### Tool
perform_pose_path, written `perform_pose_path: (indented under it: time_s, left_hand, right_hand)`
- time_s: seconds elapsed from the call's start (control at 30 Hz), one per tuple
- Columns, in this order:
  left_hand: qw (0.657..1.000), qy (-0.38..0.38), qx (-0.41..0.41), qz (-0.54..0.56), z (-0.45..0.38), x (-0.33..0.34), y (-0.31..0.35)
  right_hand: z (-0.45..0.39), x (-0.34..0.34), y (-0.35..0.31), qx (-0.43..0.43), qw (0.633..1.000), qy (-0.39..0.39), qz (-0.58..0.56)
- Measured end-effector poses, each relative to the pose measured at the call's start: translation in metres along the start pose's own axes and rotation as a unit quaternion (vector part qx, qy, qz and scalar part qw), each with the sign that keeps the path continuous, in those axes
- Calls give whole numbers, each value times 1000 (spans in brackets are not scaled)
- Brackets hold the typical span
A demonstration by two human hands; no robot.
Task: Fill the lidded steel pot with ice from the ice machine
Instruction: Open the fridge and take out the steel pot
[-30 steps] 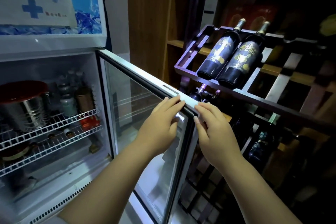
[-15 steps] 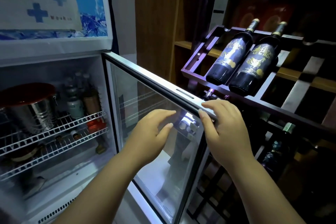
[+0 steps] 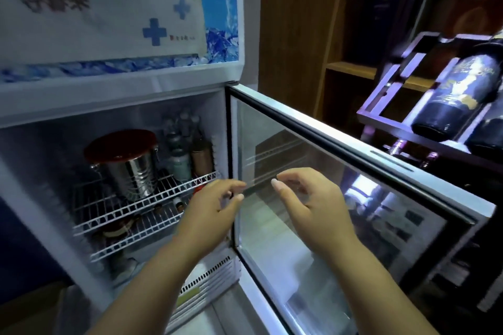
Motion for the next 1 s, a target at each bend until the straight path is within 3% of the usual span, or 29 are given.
perform_pose_path:
  time_s: [0.5, 0.8, 1.0]
  left_hand:
    - [985, 72, -157, 6, 18, -126, -186]
    - [957, 164, -236, 39, -12, -172, -256]
    - [931, 236, -277, 32, -46, -199, -296]
  right_hand:
    - [-84, 221, -21, 38, 978, -196, -66]
    - [-156, 314, 4, 48, 959, -273, -61]
    - [-210, 370, 32, 90, 945, -291, -121]
Point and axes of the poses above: each hand's wrist, its own z-axis away from the middle knuckle, its own x-axis out of the palm, y = z × x, the point moved 10 cm from there along -z, towards the middle knuckle, and after that the axes turned 9 degrees about -y, right-handed, at the moved point
